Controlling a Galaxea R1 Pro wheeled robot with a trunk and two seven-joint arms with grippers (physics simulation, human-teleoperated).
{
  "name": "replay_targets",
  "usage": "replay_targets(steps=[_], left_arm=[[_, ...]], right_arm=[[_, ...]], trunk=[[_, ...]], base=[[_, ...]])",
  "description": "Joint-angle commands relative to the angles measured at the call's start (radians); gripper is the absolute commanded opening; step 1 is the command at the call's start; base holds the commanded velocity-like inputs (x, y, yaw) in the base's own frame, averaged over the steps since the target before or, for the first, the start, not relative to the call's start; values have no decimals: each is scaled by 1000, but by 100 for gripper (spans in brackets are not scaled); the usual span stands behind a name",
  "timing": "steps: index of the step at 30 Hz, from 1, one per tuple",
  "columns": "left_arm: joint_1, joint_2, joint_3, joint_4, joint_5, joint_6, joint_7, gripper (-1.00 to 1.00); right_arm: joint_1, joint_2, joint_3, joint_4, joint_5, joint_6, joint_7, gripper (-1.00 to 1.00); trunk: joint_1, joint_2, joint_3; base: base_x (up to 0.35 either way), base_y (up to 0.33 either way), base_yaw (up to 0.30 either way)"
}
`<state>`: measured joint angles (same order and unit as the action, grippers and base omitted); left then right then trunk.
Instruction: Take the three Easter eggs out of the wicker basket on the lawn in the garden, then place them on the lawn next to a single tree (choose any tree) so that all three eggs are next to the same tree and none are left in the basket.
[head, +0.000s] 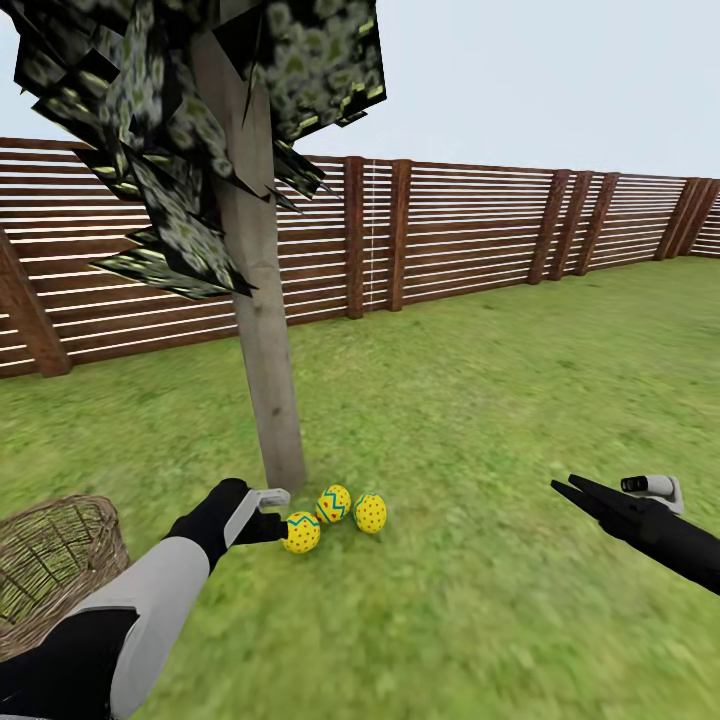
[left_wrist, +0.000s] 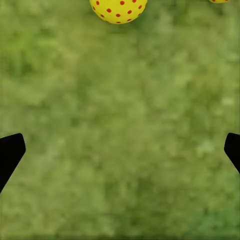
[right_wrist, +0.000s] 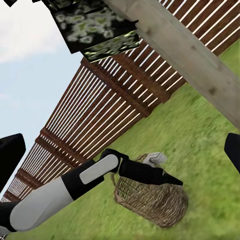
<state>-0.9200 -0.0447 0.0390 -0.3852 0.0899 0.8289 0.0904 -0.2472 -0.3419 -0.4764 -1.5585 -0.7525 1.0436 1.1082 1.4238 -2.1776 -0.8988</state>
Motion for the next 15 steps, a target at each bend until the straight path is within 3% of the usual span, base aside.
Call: replay_targets(steps=[1,3,13,14,15], left_arm=[[0,-1,4,-1,10,4,9,100],[0,-1,4,-1,10,4,9,100],[56,9,1,-54,18,60,15,100],[136,10,1,-56,19,70,15,100],[137,10,1,-56,19,71,15,100]], right_arm=[[-1,0,-1,0,2,4,4,100],[-2,0,-1,-1,3,4,4,100],[37,56,35,21,18,4,0,100],[38,69,36,22,19,4,0,100],[39,69,36,22,19,4,0,100]], trunk=[[0,0,-1],[-4,7,2],[-42,77,34],[-46,84,37],[-50,91,40]], base=[[0,0,0],[0,0,0],[0,0,0],[0,0,0],[0,0,0]])
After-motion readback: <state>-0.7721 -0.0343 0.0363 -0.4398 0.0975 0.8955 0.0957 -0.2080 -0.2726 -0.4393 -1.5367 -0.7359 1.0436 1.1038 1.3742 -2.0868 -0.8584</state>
